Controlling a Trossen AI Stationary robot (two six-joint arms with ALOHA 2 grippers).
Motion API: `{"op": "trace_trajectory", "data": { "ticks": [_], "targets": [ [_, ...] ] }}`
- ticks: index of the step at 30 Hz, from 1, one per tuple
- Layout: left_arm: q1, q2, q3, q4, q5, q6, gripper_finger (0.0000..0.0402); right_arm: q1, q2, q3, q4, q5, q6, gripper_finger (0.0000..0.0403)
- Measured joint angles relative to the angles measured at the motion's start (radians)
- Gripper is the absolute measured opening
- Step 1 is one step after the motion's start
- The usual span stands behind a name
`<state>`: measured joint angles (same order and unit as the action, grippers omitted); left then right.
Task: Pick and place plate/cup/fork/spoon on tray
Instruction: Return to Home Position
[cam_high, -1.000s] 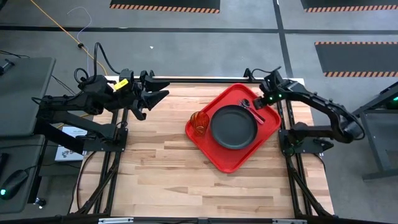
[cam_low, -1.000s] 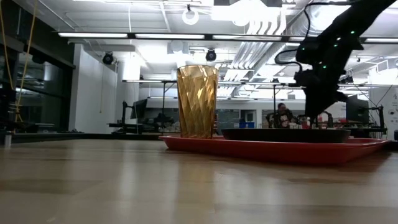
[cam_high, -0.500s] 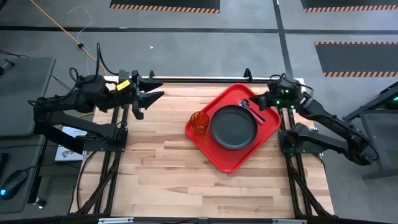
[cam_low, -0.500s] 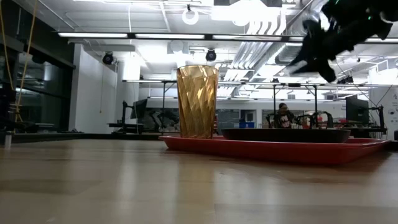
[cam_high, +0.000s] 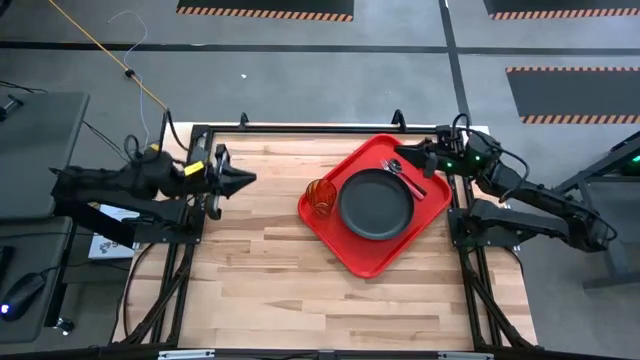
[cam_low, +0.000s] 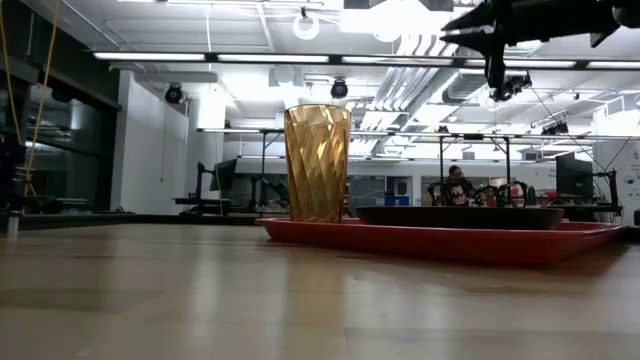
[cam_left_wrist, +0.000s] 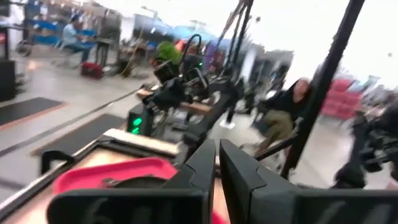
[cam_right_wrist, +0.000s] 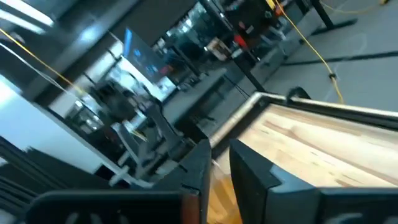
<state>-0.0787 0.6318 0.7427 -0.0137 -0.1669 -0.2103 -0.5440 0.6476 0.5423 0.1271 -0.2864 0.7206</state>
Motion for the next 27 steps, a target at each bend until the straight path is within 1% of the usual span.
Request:
{"op": "trace_trajectory", "data": {
  "ticks": [5,8,13,18,24,27],
  "targets": [
    [-0.039,-0.103,-0.254,0.205,0.035,-0.044,0.0003,0.074,0.000,0.000,0.092,0.080,0.031,0.0022],
    [-0.043,-0.174,-0.377,0.313,0.063,-0.046,0.0001,0.112,-0.001,0.000,0.143,0.109,0.017,0.0004],
    [-0.042,-0.309,-0.536,0.405,0.075,-0.101,0.0000,0.155,0.000,0.000,0.151,0.149,0.053,0.0002],
    [-0.042,-0.432,-0.632,0.411,0.076,-0.119,0.0000,0.192,0.000,0.000,0.149,0.167,0.090,0.0000],
    [-0.042,-0.544,-0.724,0.393,0.076,-0.120,0.0000,0.224,-0.004,0.000,0.148,0.171,0.091,0.0000],
    [-0.038,-0.591,-0.731,0.311,0.072,-0.121,0.0000,0.240,-0.018,0.000,0.147,0.170,0.091,0.0000]
  ]
}}
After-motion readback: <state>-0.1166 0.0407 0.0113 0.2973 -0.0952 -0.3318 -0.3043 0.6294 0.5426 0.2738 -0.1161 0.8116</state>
